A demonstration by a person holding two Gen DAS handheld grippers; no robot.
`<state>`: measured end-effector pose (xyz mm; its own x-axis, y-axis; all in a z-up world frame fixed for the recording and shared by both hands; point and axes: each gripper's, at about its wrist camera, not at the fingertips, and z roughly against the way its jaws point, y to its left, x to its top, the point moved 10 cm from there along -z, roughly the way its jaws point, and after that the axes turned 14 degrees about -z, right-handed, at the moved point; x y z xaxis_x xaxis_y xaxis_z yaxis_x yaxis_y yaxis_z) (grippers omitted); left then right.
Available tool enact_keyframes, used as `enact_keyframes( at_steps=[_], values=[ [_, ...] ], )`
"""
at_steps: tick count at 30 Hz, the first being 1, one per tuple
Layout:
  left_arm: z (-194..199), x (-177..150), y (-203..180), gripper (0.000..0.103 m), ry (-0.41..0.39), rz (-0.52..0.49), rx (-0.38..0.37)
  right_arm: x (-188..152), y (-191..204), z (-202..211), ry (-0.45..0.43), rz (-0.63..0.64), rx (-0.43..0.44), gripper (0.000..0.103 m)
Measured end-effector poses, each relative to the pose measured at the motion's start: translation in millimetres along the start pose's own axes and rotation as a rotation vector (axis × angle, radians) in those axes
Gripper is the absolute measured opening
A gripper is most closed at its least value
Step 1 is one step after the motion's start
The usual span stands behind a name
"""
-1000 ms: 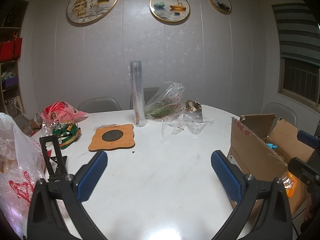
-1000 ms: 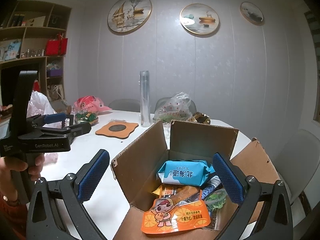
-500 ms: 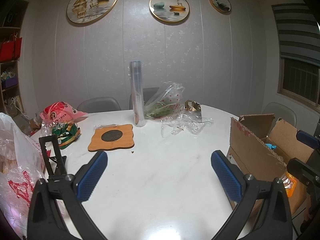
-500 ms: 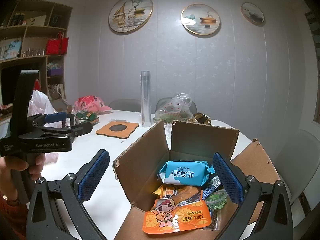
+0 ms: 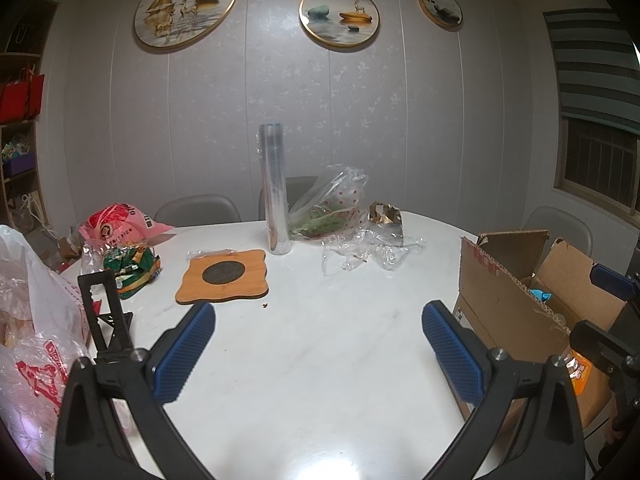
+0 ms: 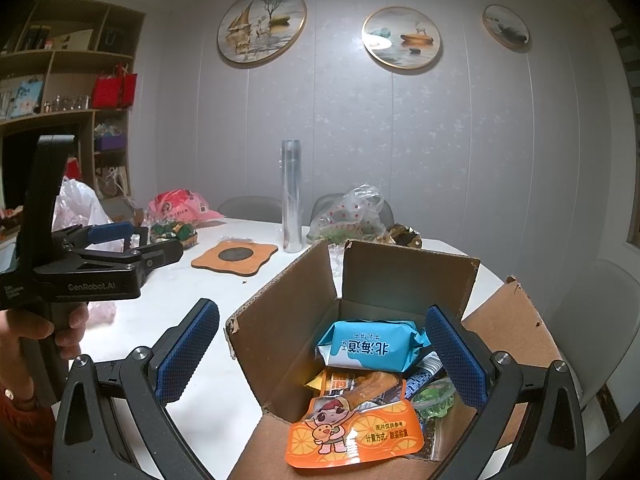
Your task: Organize snacks
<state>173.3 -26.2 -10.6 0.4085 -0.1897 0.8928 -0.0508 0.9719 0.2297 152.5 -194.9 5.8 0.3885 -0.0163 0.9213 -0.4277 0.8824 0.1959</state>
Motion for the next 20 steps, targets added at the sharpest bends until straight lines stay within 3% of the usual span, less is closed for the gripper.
enact_keyframes(
  at_steps=[20],
  values=[
    [0.1,2.2,-1.4,0.102,0.000,0.003,-0.001,-0.1,-0.5,-1.0,0.002,0.003,0.001,0.103]
  ],
)
